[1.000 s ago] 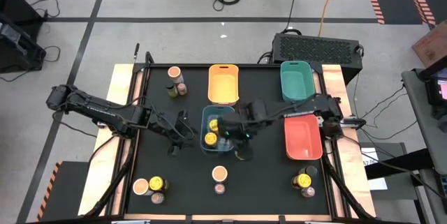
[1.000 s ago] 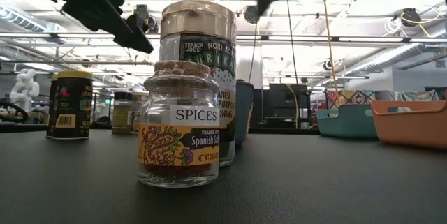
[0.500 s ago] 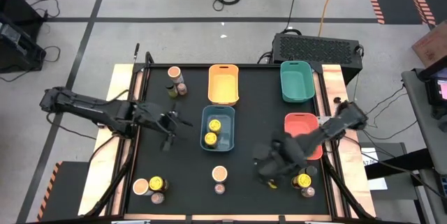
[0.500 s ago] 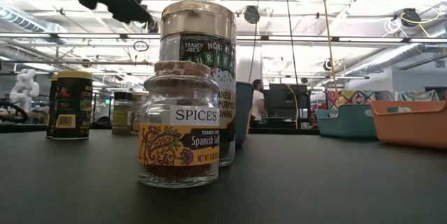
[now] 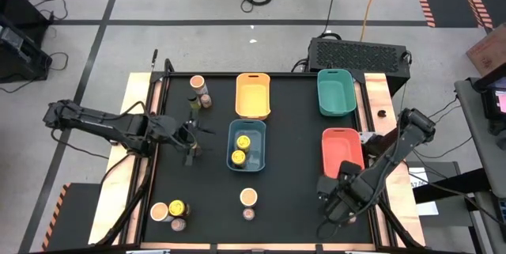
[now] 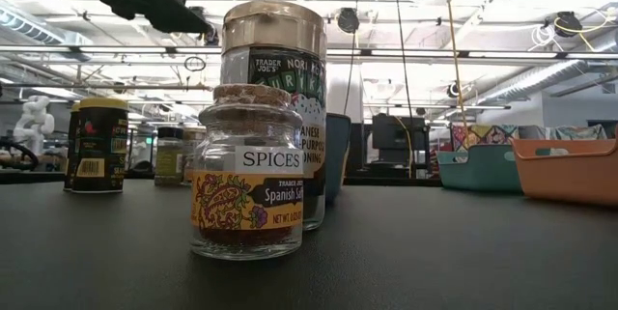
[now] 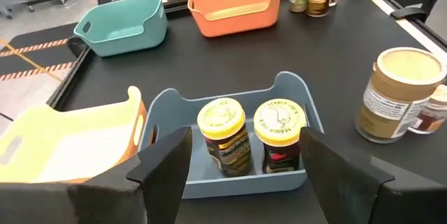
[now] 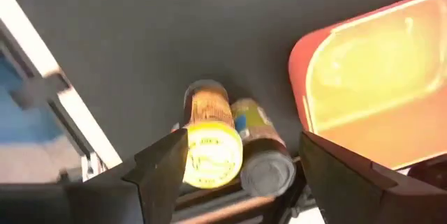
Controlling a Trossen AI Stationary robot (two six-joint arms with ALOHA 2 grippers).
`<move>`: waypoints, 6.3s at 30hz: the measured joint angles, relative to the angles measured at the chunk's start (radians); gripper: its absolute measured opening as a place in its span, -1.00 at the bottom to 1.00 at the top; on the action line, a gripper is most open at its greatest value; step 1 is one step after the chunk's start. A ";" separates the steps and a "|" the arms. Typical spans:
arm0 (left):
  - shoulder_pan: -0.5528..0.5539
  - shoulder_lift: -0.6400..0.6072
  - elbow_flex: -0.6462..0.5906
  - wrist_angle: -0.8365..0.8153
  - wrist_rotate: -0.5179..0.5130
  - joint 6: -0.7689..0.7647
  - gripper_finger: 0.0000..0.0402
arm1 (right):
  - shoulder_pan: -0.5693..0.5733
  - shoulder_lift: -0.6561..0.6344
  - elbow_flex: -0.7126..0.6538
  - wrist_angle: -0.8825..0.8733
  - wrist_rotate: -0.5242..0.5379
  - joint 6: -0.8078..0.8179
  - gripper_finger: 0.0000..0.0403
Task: Sort spices by type
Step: Put the yellow seasoning bottle into the dark blue bin
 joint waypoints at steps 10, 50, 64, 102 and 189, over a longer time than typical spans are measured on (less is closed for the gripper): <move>-0.001 0.000 0.000 0.002 0.000 0.000 0.33 | 0.015 0.002 -0.011 0.096 -0.048 -0.280 0.33; -0.001 0.000 0.000 -0.015 0.000 -0.003 0.33 | 0.112 0.002 -0.259 0.281 -0.103 -0.290 0.33; -0.001 0.000 -0.001 -0.014 0.000 -0.004 0.33 | 0.108 0.002 -0.260 0.336 -0.021 -0.291 0.10; -0.001 0.000 -0.001 -0.014 -0.007 -0.001 0.33 | -0.676 0.020 0.183 0.213 0.036 -0.684 0.05; 0.006 0.000 0.024 -0.124 -0.064 -0.228 0.33 | -0.924 0.541 0.740 0.193 -0.072 -1.042 0.35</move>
